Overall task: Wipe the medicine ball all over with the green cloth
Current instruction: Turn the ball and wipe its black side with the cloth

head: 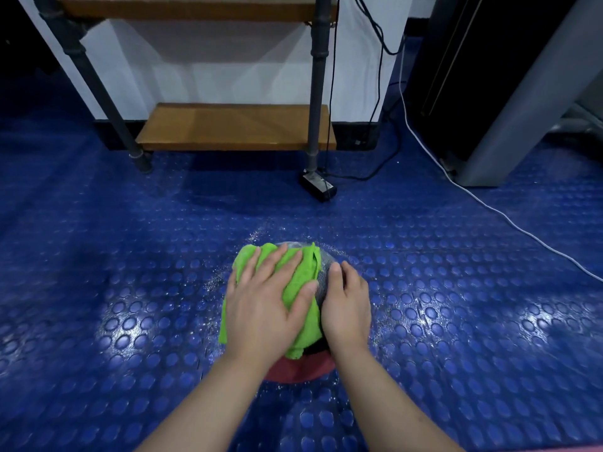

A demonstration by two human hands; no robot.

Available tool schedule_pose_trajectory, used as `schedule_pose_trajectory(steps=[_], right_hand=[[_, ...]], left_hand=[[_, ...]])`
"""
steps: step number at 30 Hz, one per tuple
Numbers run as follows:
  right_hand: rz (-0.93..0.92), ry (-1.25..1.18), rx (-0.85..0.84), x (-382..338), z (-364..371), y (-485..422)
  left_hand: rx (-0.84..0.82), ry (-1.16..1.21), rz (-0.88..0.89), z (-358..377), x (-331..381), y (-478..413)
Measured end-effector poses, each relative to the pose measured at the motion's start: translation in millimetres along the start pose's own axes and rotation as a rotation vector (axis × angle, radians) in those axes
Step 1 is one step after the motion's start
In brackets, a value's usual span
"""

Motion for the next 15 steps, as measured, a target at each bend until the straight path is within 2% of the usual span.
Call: schedule_pose_trajectory(steps=[3,10,15], right_hand=[[-0.021,0.018,0.010,-2.9,1.8,-0.1],[-0.016,0.009,0.026,3.1,-1.6,-3.4],[-0.114,0.081,0.029,-13.9,7.9,7.5]], left_hand=[[0.076,0.069,-0.034,-5.6,-1.5,-2.6],[0.125,0.205,-0.051,-9.0,-1.8,-12.5],[0.118,0.357,-0.374,-18.5,-52.6,-7.6]])
Point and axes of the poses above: each hand's wrist, its own y-axis away from the middle knuckle, its own z-axis out of the palm, x = y × z, the point moved 10 cm from there along -y, towards the middle knuckle
